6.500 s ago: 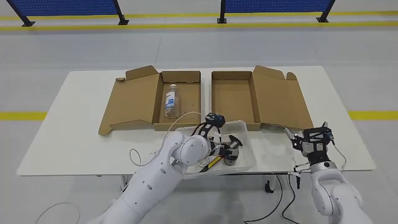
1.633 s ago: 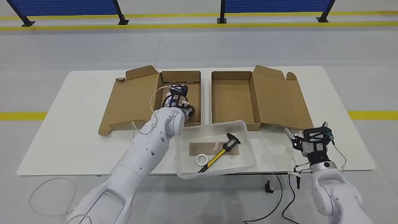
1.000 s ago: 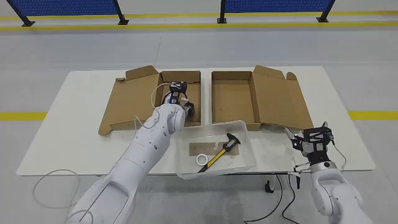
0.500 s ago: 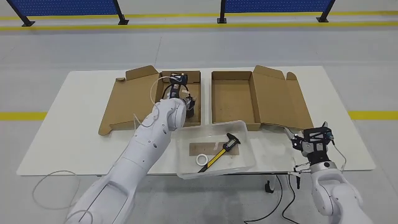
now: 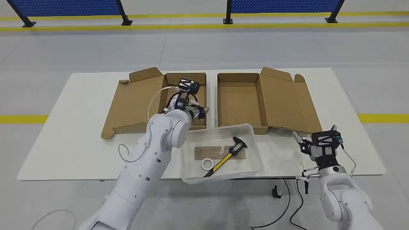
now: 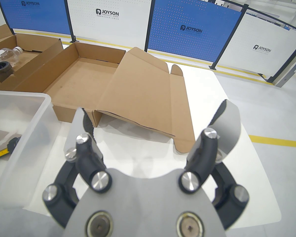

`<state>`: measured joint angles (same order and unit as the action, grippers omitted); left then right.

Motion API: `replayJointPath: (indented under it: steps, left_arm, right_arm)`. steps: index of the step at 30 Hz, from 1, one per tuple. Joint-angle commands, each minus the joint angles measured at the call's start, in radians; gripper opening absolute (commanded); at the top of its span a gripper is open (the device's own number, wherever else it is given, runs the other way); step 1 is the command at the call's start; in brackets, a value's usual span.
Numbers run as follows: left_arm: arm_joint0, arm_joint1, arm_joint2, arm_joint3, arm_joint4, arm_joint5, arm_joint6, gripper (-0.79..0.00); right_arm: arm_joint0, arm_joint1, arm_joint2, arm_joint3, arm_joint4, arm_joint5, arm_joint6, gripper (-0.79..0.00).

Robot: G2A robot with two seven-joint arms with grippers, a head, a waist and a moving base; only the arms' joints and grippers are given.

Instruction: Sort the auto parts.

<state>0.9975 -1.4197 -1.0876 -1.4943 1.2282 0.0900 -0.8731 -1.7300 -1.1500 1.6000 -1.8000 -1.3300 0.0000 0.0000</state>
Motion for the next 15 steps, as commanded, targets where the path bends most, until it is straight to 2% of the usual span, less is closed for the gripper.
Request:
replayJointPath:
  steps: [1, 6, 8, 13, 15]
  left_arm:
    - [0.041, 0.007, -0.002, -0.065, 0.004, -0.052, -0.035, -0.299]
    - [0.118, 0.023, 0.002, -0.175, 0.000, -0.186, -0.134, -0.323]
    - [0.144, 0.029, 0.003, -0.203, -0.015, -0.234, -0.176, -0.366]
    - [0.172, 0.043, 0.003, -0.219, -0.019, -0.356, -0.250, -0.425]
    - [0.176, 0.047, 0.000, -0.215, -0.021, -0.375, -0.269, -0.434]
  right_arm:
    - [0.000, 0.000, 0.000, 0.000, 0.000, 0.000, 0.000, 0.000]
    - [0.000, 0.000, 0.000, 0.000, 0.000, 0.000, 0.000, 0.000]
    - [0.000, 0.000, 0.000, 0.000, 0.000, 0.000, 0.000, 0.000]
    - [0.000, 0.000, 0.000, 0.000, 0.000, 0.000, 0.000, 0.000]
    - [0.000, 0.000, 0.000, 0.000, 0.000, 0.000, 0.000, 0.000]
